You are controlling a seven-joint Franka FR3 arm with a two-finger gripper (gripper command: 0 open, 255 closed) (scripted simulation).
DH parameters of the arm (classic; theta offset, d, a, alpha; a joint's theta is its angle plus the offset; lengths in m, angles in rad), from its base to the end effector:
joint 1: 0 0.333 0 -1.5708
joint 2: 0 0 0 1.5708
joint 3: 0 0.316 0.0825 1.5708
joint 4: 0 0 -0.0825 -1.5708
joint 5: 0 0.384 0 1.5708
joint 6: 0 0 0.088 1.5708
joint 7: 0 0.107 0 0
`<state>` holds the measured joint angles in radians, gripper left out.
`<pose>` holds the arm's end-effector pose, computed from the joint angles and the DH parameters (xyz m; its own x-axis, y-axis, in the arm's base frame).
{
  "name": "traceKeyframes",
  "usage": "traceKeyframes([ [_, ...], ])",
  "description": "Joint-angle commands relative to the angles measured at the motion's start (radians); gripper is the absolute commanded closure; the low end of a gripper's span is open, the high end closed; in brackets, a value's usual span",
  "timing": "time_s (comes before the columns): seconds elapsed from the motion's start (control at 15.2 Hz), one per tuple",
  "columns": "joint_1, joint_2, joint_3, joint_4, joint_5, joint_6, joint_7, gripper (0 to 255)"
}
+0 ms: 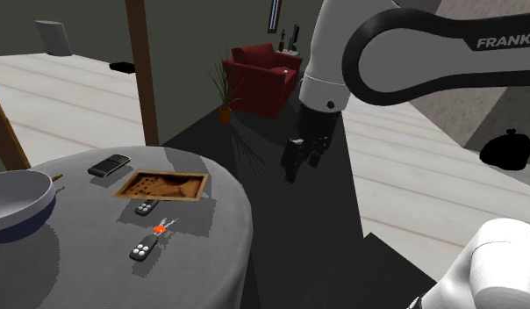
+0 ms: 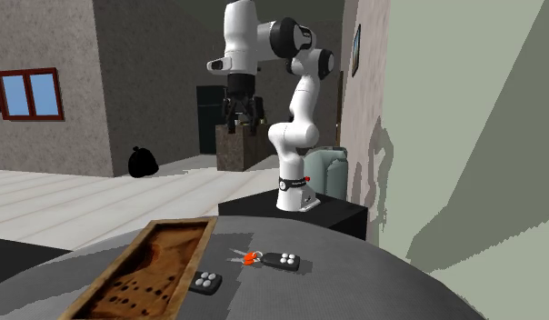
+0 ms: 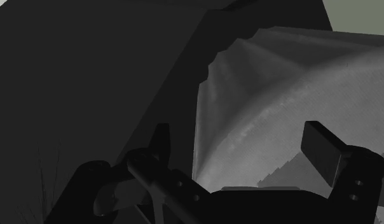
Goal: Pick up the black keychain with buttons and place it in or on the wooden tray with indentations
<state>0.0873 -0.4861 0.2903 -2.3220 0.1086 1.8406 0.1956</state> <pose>0.3740 0.1698 0.5139 0.9929 0.1192 -0.0043 0.1193 -0.9924 0.0312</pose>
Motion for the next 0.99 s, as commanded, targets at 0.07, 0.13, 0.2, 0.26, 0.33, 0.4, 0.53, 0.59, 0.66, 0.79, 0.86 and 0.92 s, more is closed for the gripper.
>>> traceKeyframes([
  [0.07, 0.011, 0.079, 0.057, 0.031, 0.009, 0.054, 0.074, 0],
  [0.13, 0.013, 0.108, 0.075, 0.045, 0.008, 0.072, 0.098, 0],
  [0.2, 0.015, 0.139, 0.093, 0.06, 0.005, 0.089, 0.122, 0],
  [0.26, 0.017, 0.171, 0.11, 0.076, 0.0, 0.105, 0.146, 0],
  [0.33, 0.018, 0.203, 0.127, 0.094, -0.006, 0.121, 0.171, 0],
  [0.4, 0.02, 0.236, 0.144, 0.113, -0.015, 0.136, 0.197, 0],
  [0.53, 0.024, 0.306, 0.176, 0.154, -0.037, 0.163, 0.25, 0],
  [0.59, 0.027, 0.342, 0.191, 0.177, -0.052, 0.176, 0.278, 0],
  [0.66, 0.03, 0.379, 0.205, 0.201, -0.068, 0.187, 0.306, 0],
  [0.79, 0.04, 0.456, 0.228, 0.252, -0.106, 0.206, 0.364, 0],
  [0.86, 0.048, 0.495, 0.238, 0.281, -0.127, 0.213, 0.394, 0],
  [0.92, 0.056, 0.535, 0.246, 0.31, -0.15, 0.219, 0.423, 0],
])
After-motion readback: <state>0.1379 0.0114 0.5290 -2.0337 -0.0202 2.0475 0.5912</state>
